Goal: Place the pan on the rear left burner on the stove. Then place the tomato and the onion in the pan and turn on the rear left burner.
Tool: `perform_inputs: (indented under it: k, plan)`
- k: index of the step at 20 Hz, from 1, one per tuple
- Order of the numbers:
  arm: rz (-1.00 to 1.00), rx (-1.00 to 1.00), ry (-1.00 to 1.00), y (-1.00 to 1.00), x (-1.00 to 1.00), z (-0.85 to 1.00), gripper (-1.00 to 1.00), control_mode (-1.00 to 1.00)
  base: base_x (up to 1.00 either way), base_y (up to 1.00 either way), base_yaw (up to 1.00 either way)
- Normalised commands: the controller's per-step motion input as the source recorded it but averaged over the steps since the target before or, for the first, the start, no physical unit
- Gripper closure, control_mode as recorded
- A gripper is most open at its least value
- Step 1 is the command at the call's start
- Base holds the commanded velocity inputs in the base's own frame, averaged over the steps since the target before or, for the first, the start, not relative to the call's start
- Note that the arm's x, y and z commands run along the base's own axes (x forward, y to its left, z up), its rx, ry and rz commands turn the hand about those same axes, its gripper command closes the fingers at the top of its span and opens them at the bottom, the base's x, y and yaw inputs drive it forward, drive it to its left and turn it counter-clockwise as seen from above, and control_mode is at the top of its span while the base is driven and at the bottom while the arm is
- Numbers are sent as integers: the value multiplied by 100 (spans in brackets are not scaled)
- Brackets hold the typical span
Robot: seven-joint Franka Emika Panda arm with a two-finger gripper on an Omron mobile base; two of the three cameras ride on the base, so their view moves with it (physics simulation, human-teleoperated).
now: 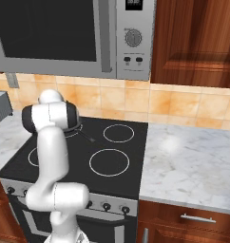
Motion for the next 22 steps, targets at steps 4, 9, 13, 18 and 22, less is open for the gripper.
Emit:
perform_inputs:
  k: [4, 9, 13, 18, 22]
  plan:
    - [0, 0, -8, 0, -48, 19, -100, -100, 0, 0, 0]
    - [0, 0, -7, 0, -61, 31, -100, -100, 0, 0, 0]
    - [-1, 0, -8, 0, -66, 42, -100, -100, 0, 0, 0]
    - [-6, 0, -7, 0, -73, 54, -100, -100, 0, 0, 0]
    - [-10, 0, -7, 0, -75, 62, -100, -100, 0, 0, 0]
